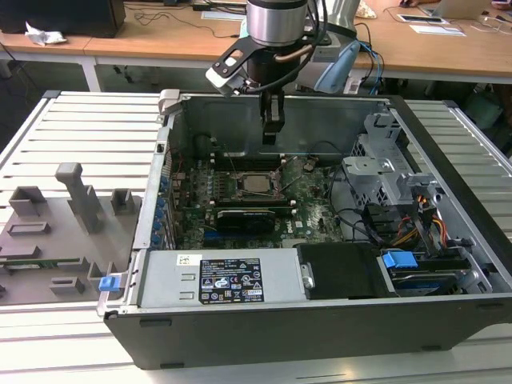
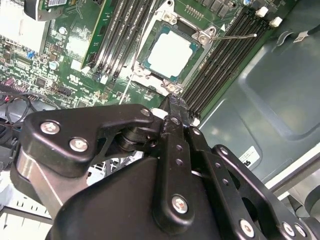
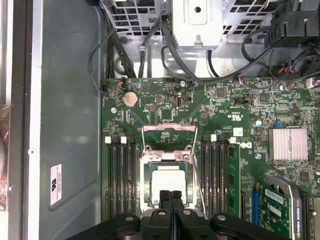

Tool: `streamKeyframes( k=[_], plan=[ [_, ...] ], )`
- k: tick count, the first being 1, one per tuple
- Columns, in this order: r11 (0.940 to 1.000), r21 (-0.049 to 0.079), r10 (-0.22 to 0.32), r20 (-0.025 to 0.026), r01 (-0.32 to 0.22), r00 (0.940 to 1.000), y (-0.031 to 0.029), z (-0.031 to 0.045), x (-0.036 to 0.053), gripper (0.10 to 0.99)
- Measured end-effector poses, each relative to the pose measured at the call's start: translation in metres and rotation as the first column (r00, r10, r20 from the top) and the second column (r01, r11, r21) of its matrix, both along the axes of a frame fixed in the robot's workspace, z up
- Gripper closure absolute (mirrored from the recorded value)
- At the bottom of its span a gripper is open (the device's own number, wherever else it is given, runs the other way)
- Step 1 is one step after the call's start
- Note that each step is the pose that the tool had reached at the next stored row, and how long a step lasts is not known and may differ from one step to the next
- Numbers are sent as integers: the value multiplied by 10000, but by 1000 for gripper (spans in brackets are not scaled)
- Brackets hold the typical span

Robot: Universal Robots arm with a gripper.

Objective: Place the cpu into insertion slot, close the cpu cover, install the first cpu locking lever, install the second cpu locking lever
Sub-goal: 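Close the cpu cover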

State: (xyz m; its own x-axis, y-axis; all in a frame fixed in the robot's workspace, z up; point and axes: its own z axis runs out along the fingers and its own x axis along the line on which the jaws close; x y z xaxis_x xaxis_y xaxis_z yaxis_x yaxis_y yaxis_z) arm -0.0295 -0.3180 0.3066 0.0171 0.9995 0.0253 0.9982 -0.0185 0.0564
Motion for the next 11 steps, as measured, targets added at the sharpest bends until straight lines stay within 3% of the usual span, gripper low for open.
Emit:
streamKeyframes(
  k=[11],
  plan=[
    [10000,1,2,0,-2,10000,0,95,9,980]
  ],
)
